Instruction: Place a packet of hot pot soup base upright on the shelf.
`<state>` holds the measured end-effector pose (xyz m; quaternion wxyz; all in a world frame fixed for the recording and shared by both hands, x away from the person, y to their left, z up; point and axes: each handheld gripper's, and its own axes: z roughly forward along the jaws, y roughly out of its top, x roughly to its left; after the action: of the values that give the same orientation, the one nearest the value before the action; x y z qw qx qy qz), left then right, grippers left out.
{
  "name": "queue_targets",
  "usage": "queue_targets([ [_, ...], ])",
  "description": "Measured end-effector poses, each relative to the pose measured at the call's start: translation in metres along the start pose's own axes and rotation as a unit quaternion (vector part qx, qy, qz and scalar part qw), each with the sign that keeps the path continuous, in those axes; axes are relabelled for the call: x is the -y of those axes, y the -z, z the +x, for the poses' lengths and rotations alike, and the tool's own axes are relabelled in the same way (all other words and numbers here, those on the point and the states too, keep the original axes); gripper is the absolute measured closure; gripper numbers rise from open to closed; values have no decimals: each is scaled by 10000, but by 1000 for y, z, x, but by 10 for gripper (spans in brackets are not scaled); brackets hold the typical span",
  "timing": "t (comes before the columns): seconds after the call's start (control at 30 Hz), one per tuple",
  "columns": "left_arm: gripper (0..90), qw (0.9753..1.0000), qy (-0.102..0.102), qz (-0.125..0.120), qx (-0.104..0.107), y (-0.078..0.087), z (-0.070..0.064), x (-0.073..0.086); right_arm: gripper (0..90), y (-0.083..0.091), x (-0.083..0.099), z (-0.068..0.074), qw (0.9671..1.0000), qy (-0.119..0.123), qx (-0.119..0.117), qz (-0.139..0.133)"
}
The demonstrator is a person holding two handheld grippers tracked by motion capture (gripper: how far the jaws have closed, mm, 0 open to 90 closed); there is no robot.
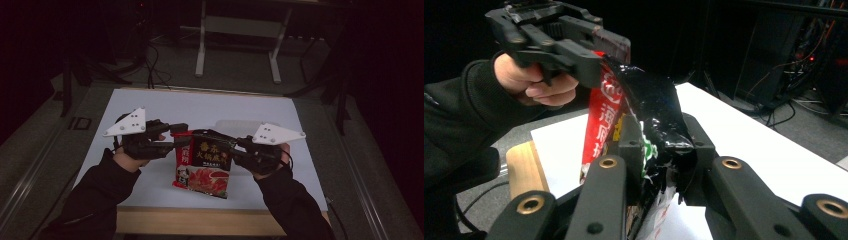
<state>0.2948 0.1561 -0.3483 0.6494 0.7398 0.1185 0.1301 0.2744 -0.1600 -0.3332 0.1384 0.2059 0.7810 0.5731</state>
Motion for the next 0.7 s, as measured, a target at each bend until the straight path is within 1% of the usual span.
queue_targets([
  [0.03,477,10000,0,0,0,0,0,0,764,0,0,0,10000,0,0,0],
  [0.07,477,10000,18,-76,-55,3,1,-1,764,1,-1,-1,10000,-6,53,-15],
  [0.1,348,9997,133,-139,-129,6,3,0,764,7,-5,-5,9998,-59,181,-88],
  [0.13,295,9997,133,-139,-129,6,3,0,763,10,-7,-7,9996,-79,234,-127],
  [0.17,254,9994,273,-157,-172,9,5,4,763,13,-9,-8,9994,-75,296,-160],
  [0.2,213,9994,273,-157,-172,9,5,4,763,16,-11,-10,9991,-58,357,-198],
  [0.23,213,9992,336,-133,-164,9,6,6,763,16,-11,-10,9991,-58,357,-198],
  [0.27,153,9989,434,-46,-152,10,7,12,763,23,-15,-13,9984,-73,491,-266],
  [0.3,152,9988,471,-27,-149,10,8,15,763,26,-17,-15,9980,-72,554,-301],
  [0.33,150,9988,471,-27,-149,10,8,15,763,29,-19,-17,9974,-95,628,-336],
  [0.37,149,9981,595,10,-144,11,9,22,763,33,-21,-19,9968,-112,699,-362],
  [0.4,147,9979,630,3,-151,11,9,26,763,36,-23,-21,9962,-126,764,-398],
  [0.43,136,9977,649,-15,-207,12,9,30,763,40,-24,-23,9955,-138,843,-420],
  [0.47,118,9977,649,-15,-207,12,9,30,763,40,-24,-23,9955,-138,843,-420],
  [0.5,83,9973,692,-15,-263,12,9,33,763,47,-27,-26,9937,-168,1001,-478],
  [0.53,83,9967,745,-22,-311,12,9,36,763,47,-27,-26,9937,-168,1001,-478],
  [0.57,21,9954,876,3,-386,14,10,42,763,53,-30,-29,9916,-143,1167,-529],
  [0.6,21,9954,876,3,-386,14,10,42,763,56,-31,-30,9907,-133,1242,-549],
  [0.63,21,9953,882,15,-393,15,11,45,763,56,-31,-30,9907,-133,1242,-549],
  [0.67,21,9952,897,55,-385,15,10,47,763,62,-32,-33,9881,-112,1420,-580],
  [0.7,21,9951,871,124,-461,17,9,52,762,64,-32,-35,9868,-109,1498,-599],
])
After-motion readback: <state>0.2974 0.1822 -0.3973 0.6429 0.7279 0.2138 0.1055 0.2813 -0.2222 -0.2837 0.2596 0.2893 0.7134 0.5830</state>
